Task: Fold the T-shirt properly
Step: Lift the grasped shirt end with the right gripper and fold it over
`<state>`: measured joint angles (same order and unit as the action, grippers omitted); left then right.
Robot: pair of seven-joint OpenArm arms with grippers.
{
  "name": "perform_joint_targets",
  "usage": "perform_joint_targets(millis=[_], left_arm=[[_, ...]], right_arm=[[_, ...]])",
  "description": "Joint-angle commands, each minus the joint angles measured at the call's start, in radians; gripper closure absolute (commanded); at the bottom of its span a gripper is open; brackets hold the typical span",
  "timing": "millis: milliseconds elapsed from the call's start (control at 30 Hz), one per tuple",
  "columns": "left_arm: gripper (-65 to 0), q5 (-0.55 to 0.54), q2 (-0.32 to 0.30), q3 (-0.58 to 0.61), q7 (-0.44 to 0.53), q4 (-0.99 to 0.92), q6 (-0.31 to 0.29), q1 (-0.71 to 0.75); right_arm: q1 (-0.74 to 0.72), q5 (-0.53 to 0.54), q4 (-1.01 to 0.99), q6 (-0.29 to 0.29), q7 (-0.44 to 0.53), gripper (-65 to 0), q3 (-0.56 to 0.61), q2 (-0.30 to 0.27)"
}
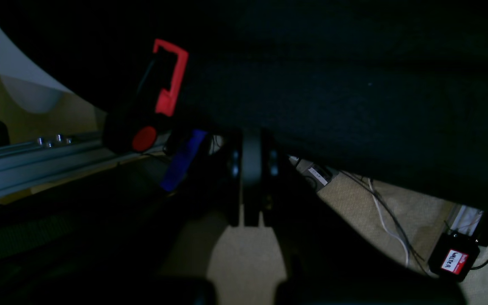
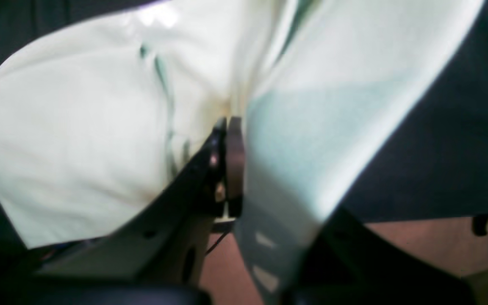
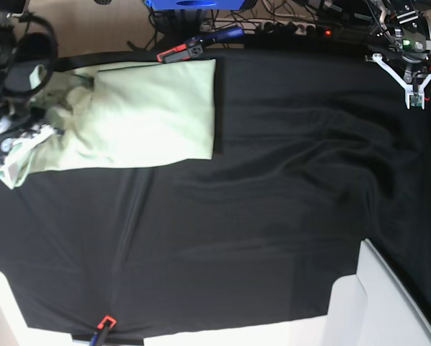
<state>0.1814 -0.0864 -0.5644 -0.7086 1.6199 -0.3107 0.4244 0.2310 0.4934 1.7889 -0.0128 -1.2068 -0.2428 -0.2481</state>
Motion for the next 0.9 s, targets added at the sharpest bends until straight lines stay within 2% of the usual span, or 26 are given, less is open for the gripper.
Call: perform_joint_targets(millis=[0, 233, 367, 567, 633, 733, 867], left_arm=[[0.0, 0.005, -0.011, -0.007, 0.011, 0.015, 0.011, 0.006], [0.0, 0.005, -0.011, -0.007, 0.013, 0.015, 0.011, 0.006], [0.0, 0.005, -0.011, -0.007, 0.013, 0.015, 0.011, 0.006], [0.0, 0.005, -0.011, -0.007, 0.013, 0.015, 0.011, 0.006], [0.0, 0.005, -0.011, -0.007, 0.013, 0.015, 0.011, 0.006], [0.0, 0.005, -0.011, -0.007, 0.013, 0.015, 0.011, 0.006], [0.0, 0.005, -0.011, -0.006, 0.013, 0.015, 0.011, 0.006]], right_arm=[[-0.009, 0.009, 0.032, -0.031, 0.014, 0.0, 0.016, -0.015], [0.020, 0.009, 0.096, -0.258, 0.015, 0.0, 0.198, -0.012], [0.032, 0.009, 0.098, -0.361, 0.014, 0.0, 0.291, -0.009], [0.034, 0.014, 0.141, -0.573, 0.015, 0.0, 0.432, -0.006], [0.034, 0.012, 0.139, -0.602, 0.015, 0.0, 0.463, 0.011], [0.032, 0.009, 0.136, -0.603, 0.015, 0.0, 0.475, 0.053], [0.029, 0.008, 0.136, -0.605, 0.017, 0.0, 0.477, 0.079]])
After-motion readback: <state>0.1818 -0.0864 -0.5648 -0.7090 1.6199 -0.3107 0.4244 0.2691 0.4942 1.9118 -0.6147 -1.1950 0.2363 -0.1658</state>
